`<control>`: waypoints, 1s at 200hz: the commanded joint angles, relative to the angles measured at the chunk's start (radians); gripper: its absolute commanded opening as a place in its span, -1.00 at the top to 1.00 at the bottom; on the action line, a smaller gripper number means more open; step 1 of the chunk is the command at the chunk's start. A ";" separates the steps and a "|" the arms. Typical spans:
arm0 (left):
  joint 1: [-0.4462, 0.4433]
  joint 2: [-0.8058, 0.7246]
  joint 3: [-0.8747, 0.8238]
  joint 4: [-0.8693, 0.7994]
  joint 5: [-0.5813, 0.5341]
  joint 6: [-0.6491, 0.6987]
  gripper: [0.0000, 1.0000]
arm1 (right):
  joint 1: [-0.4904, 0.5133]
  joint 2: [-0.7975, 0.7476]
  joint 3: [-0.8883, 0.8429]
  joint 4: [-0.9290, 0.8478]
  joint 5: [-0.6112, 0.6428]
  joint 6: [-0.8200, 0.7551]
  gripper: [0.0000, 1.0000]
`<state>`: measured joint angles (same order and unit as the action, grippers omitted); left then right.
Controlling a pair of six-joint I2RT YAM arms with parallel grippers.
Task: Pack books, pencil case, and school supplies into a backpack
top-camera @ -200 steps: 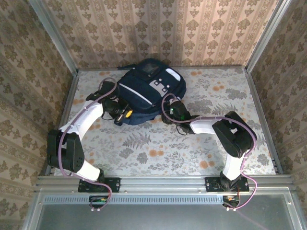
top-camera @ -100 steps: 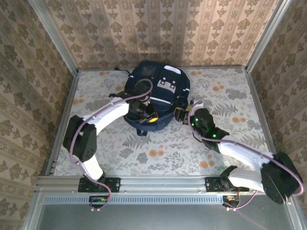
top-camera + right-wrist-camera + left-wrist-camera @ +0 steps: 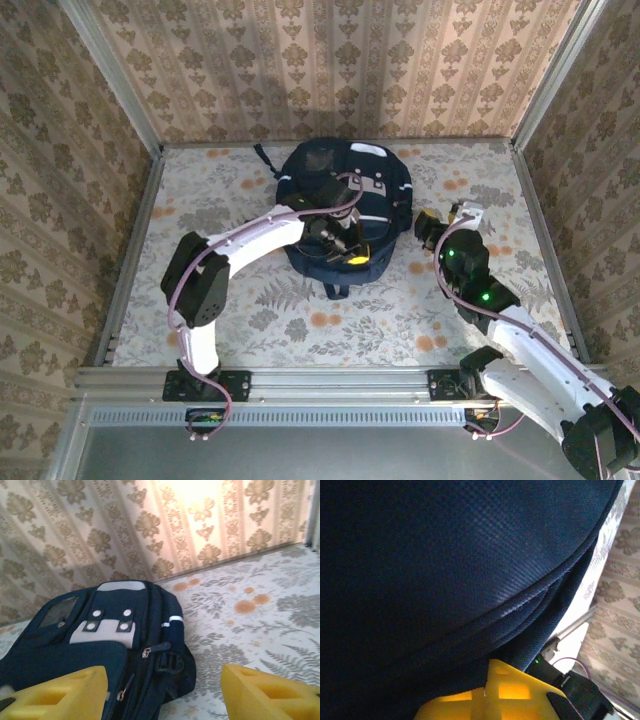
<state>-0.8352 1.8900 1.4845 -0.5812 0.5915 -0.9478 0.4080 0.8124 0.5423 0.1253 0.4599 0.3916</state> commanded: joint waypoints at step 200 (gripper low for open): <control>0.268 -0.673 -0.488 0.637 -0.996 1.045 -1.00 | -0.040 0.115 0.194 -0.073 -0.037 -0.153 -1.00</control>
<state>-0.6235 1.1912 1.1584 -0.1791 -0.0547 -0.1951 0.3725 0.9192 0.7101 -0.0029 0.3344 0.2832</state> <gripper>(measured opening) 0.999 0.999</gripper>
